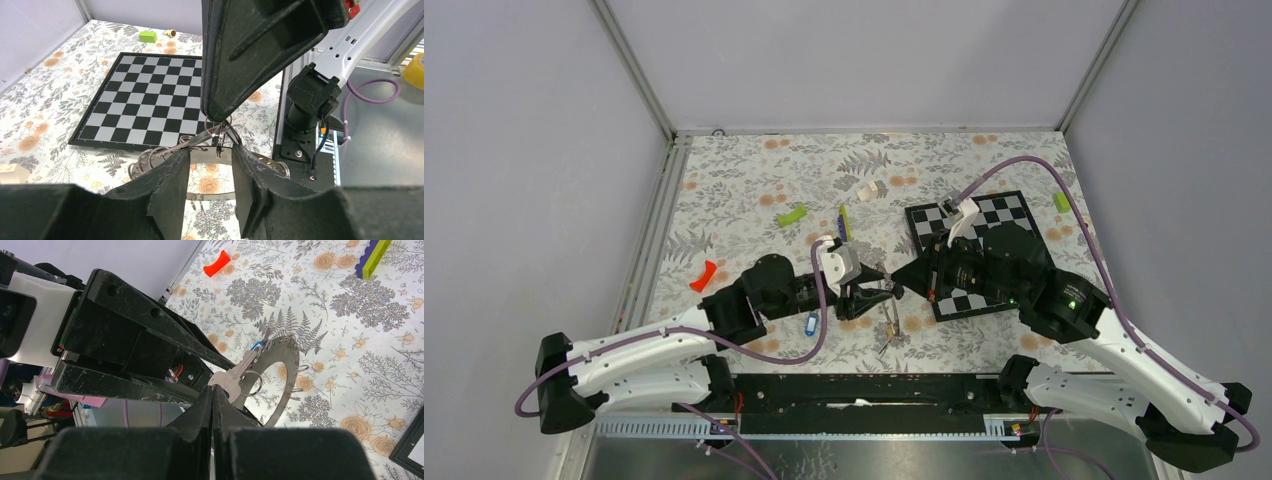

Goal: Remove the keys from the keyring

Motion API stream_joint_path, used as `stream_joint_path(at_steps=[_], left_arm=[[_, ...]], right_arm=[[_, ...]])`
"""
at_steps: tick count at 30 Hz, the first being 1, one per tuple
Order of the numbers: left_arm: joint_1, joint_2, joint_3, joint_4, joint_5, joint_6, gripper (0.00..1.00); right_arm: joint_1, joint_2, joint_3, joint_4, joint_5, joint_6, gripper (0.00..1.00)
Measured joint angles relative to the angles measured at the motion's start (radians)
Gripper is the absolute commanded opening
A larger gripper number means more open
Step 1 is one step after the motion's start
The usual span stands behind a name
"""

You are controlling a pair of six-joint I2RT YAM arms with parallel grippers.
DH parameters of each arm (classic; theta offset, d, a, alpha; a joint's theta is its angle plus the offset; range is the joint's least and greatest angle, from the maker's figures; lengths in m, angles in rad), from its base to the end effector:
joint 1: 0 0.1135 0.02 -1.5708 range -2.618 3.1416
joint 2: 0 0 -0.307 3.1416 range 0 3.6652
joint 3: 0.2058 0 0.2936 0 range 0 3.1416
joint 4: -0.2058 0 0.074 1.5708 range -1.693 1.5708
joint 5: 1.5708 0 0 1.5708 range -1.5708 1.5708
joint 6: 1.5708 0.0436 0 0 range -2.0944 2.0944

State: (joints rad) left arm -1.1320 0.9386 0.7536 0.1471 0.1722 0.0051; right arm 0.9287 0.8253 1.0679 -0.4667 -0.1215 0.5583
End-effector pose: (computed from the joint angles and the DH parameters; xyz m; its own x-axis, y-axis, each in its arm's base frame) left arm 0.0990 -0.2286 0.3628 -0.0112 0.0356 -0.9993 0.9647 0.2634 -0.0014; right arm 0.1100 0.1559 0.4403 -0.5715 0.1138 -0.8127 -0.6637 0.5182 0.5394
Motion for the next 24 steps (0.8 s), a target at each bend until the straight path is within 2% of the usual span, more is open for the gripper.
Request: stream_joint_path(at_steps=[24], left_arm=[[-0.006,-0.068,0.0,-0.084,-0.02,0.054,0.43]], right_arm=[[0.0,-0.003,0.0,-0.008,0.0,-0.003,0.0]])
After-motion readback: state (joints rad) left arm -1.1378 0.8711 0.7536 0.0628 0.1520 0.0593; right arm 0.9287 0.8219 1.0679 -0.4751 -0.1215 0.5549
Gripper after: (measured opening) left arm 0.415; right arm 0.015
